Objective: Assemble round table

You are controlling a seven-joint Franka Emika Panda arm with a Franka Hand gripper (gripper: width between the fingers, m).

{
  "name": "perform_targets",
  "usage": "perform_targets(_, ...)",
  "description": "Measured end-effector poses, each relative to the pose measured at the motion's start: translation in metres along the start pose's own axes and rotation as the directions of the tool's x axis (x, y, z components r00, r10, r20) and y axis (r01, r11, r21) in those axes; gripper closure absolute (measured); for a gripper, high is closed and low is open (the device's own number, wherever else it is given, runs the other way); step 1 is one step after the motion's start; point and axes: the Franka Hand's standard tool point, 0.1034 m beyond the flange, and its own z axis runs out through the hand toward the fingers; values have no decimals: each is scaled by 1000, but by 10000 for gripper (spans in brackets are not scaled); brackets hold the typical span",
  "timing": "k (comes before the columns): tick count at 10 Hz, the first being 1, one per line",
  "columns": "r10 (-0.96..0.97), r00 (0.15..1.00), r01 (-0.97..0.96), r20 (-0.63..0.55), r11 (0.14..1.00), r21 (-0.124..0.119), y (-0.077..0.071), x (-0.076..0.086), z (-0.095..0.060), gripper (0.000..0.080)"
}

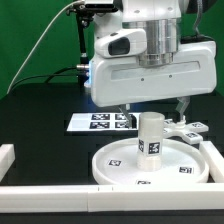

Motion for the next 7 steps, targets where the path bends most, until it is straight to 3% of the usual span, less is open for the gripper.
perform_targets(1, 43, 999, -43, 0, 999, 1, -1, 0, 0, 294)
perform_targets(2, 51, 999, -51, 0, 999, 0, -1, 0, 0, 294)
perform_targets(3, 61, 998, -61, 0, 998, 0, 0, 0, 0, 389)
perform_targets(5, 169, 986, -169, -1, 986, 0, 0, 0, 0, 389)
perform_targets(7, 394, 919, -394, -11, 919, -3, 2, 0, 1, 389)
